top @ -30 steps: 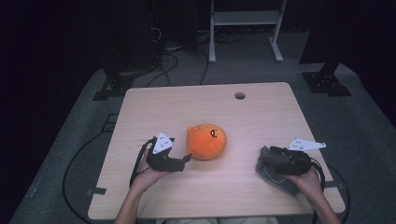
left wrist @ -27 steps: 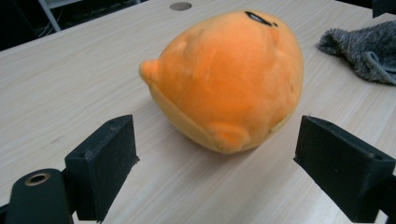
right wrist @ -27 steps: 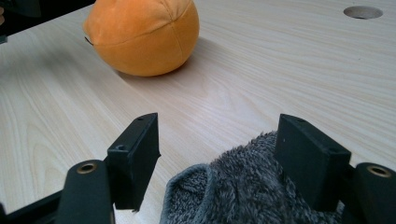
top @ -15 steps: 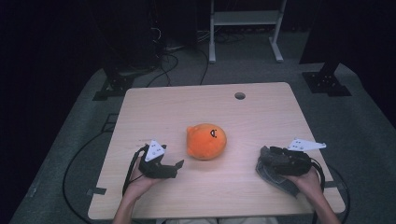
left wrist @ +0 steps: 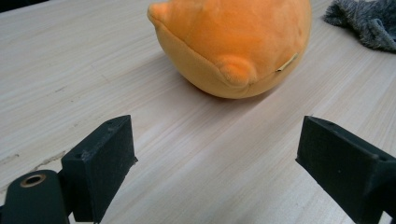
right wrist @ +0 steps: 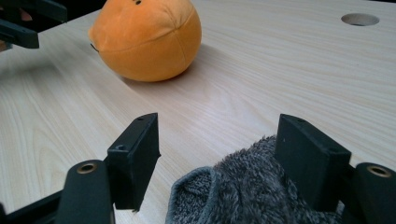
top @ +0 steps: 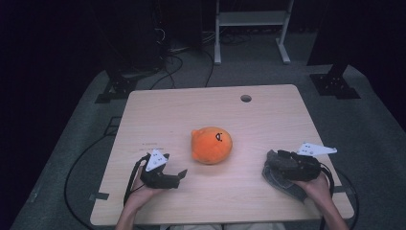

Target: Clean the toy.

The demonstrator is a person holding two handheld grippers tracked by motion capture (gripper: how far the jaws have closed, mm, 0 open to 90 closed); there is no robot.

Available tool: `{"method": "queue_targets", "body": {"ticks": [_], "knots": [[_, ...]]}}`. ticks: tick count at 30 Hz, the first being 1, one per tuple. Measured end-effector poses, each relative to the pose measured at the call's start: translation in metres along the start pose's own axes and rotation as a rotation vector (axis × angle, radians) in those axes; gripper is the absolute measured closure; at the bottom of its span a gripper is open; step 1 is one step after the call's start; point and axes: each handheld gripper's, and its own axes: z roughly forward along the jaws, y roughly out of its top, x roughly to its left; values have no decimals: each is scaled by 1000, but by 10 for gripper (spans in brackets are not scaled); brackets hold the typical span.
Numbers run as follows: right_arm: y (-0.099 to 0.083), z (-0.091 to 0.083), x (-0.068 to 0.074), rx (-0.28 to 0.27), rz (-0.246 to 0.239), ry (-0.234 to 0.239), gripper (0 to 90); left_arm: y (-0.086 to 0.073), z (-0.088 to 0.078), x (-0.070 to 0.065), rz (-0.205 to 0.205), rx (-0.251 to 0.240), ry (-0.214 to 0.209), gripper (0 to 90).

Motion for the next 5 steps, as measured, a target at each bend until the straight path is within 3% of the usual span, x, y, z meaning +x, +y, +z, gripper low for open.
{"method": "queue_targets", "body": {"ticks": [5], "knots": [[0,-1,0,-2,-5,-1,295,-1,0,2,6,2,6,102]]}}
